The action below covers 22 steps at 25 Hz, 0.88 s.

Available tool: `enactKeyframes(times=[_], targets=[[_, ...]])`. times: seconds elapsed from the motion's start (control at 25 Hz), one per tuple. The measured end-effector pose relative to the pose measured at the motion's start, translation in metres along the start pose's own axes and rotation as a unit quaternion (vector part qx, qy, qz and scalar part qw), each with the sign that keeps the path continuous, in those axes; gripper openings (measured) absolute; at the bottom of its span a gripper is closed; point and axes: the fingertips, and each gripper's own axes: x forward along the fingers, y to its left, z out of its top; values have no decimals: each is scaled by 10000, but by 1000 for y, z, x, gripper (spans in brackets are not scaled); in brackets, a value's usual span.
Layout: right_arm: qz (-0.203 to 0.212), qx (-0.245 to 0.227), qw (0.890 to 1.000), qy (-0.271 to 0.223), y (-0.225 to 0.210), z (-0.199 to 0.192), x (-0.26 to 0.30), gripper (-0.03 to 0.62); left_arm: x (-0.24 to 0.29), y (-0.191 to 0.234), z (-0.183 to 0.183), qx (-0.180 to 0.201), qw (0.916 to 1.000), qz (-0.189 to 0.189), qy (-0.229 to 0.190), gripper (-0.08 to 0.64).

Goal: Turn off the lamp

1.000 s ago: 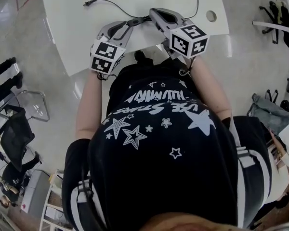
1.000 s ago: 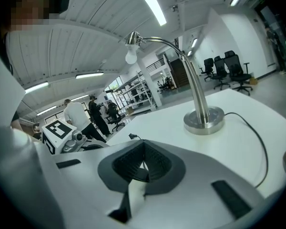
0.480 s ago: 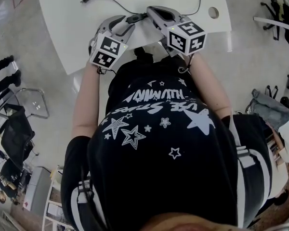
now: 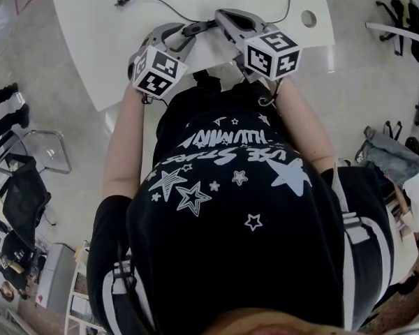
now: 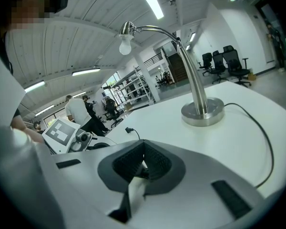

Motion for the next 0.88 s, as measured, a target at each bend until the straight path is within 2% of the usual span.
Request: enactKeyframes(times=[0.32, 0.52, 0.88], targets=[[107, -81, 9998, 141, 7, -5, 4, 5, 0, -2, 1, -13, 9999, -150, 37, 155], [256, -281, 9985, 398, 16, -14, 8, 5, -1, -5, 3, 52, 9998, -189, 37, 141], [423, -342, 9953, 796, 30, -31, 17, 5, -2, -3, 2, 111, 9995, -291, 57, 129]])
